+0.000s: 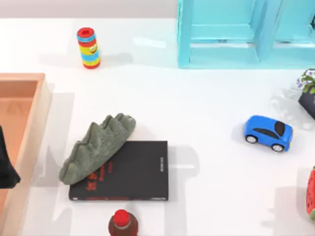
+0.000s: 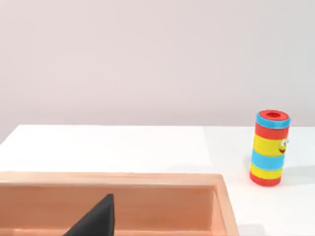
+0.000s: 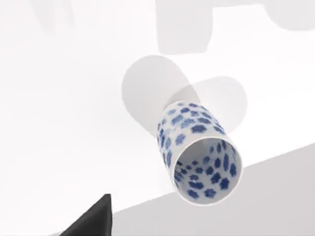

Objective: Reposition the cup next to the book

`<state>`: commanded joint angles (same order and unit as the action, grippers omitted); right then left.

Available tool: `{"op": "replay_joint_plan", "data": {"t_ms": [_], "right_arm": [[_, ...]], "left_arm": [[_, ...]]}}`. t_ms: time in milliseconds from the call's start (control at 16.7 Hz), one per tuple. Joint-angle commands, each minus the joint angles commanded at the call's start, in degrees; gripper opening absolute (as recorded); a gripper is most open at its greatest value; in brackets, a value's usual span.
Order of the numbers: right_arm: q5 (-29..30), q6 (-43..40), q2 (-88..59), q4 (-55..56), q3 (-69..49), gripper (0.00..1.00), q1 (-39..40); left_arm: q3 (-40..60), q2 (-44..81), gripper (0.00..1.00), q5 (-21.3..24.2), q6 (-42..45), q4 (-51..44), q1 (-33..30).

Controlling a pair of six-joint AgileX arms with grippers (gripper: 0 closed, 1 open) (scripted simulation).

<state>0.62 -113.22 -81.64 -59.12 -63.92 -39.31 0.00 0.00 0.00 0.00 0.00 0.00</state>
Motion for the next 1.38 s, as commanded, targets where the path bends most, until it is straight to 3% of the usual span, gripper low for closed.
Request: {"op": "replay_joint_plan", "data": {"t_ms": [240,480,960,1380], "right_arm": [[-0.23,-15.94,-10.87,-7.68,-9.78,1.0,-5.85],[-0.6,-24.17,-16.5,-11.61,-15.24,1.0,-9.1],[-0.64,-24.62,-17.08,-10.88,-14.79,1.0,-9.14],[-0.63,-24.42,-21.59,5.3,-3.41,1.0,-9.12]], "left_arm": [[0.0,0.0,1.0,0.0,0.0,0.0,0.0],[0.0,0.0,1.0,0.0,0.0,0.0,0.0],[0.0,0.0,1.0,0.0,0.0,0.0,0.0],[0.0,0.0,1.0,0.0,0.0,0.0,0.0]]}}
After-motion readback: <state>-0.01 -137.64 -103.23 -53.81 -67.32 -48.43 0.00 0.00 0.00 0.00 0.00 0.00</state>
